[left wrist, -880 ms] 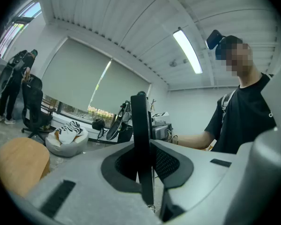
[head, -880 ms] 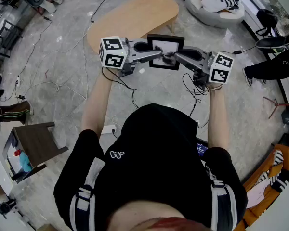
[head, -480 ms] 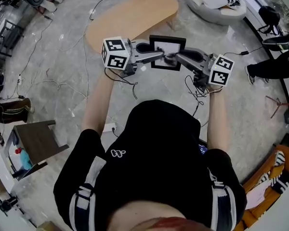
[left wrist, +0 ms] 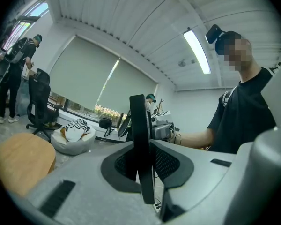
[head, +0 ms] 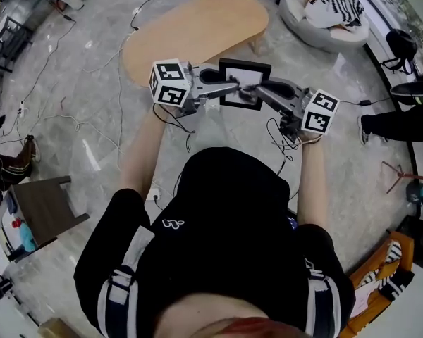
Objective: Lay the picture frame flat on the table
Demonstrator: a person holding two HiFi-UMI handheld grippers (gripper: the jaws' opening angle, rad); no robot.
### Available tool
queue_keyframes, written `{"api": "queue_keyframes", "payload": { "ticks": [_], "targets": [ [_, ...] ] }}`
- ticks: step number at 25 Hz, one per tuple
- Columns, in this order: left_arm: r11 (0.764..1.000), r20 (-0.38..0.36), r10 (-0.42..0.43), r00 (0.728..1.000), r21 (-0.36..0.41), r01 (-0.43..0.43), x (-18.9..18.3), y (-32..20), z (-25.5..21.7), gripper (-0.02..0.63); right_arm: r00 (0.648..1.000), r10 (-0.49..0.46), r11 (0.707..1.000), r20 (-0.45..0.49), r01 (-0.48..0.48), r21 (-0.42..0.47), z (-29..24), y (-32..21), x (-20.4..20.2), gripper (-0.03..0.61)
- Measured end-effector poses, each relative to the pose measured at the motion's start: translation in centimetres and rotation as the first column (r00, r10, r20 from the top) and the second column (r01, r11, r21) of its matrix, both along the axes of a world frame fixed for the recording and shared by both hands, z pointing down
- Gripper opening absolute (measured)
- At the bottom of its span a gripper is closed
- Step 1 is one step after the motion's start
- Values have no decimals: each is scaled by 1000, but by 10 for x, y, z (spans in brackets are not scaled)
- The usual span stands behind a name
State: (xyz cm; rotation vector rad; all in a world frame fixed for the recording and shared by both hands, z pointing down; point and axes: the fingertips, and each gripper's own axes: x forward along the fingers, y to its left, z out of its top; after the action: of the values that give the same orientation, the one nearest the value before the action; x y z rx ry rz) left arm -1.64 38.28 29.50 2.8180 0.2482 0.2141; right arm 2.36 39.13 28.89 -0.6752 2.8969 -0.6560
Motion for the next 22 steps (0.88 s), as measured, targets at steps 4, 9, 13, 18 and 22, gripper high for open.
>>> {"api": "queue_keyframes", "payload": {
  "ticks": [4, 9, 13, 18, 22],
  "targets": [
    [999, 0, -25, 1000, -25, 25, 18, -99, 13, 49, 1000, 7, 999, 2, -7, -39, 13, -101, 18, 71],
    [996, -8, -70, 998, -64, 69, 22, -239, 1, 49, 1000, -16, 998, -6, 16, -62, -1, -243, 22, 71],
    [986, 38, -106, 994, -125, 110, -8, -330, 6, 49, 1000, -29, 994, 10, 30, -101, 3, -336, -5, 71],
    [976, 97, -93, 991, -187, 110, -23, -408, 23, 51, 999, -21, 984, 39, 28, -176, 22, -412, -21, 71],
    [968, 153, -40, 987, -239, 76, -4, -437, 43, 55, 998, 2, 969, 69, 15, -248, 37, -443, -1, 71]
  ]
}}
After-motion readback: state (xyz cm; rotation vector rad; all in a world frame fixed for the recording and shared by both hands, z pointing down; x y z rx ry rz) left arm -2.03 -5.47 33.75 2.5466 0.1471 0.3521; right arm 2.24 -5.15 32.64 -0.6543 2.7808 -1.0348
